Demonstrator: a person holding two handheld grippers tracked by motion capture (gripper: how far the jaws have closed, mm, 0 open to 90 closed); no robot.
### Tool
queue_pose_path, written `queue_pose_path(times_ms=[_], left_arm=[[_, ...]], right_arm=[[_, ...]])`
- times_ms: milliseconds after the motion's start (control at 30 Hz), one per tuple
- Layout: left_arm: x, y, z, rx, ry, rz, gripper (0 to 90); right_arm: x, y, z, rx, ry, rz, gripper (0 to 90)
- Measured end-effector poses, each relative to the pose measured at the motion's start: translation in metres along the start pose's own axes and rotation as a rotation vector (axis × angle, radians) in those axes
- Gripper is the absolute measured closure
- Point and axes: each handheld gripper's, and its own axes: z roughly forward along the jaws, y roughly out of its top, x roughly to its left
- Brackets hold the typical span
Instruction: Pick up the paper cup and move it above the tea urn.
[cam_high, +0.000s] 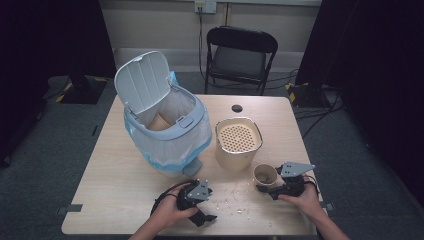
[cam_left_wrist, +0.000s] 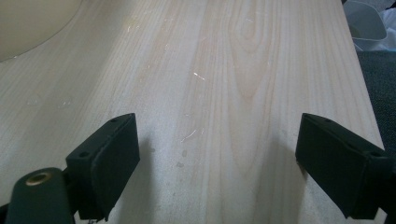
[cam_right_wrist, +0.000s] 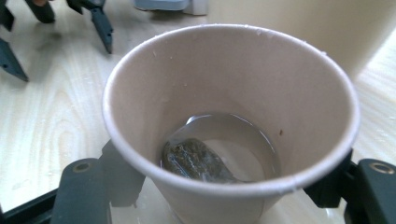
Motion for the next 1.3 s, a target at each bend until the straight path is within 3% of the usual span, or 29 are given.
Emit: queue_pose_path(times_ms=[367, 1000, 1300], left_arm=[[0.000, 0.000, 0.000, 0.003, -0.001, 0.001, 12.6], [0.000, 0.000, 0.000, 0.008, -0.003, 0.006, 10.9], [0.000, 0.000, 0.000, 0.008, -0.003, 0.006, 10.8]], right_arm=[[-0.018, 0.023, -0.010, 0.015, -0.091, -0.008, 29.4], [-0.050, 0.048, -0.024, 0.055, -0.158, -0.007, 30.1], [-0.067, 0.062, -0.024, 0.062, -0.214, -0.018, 30.4]])
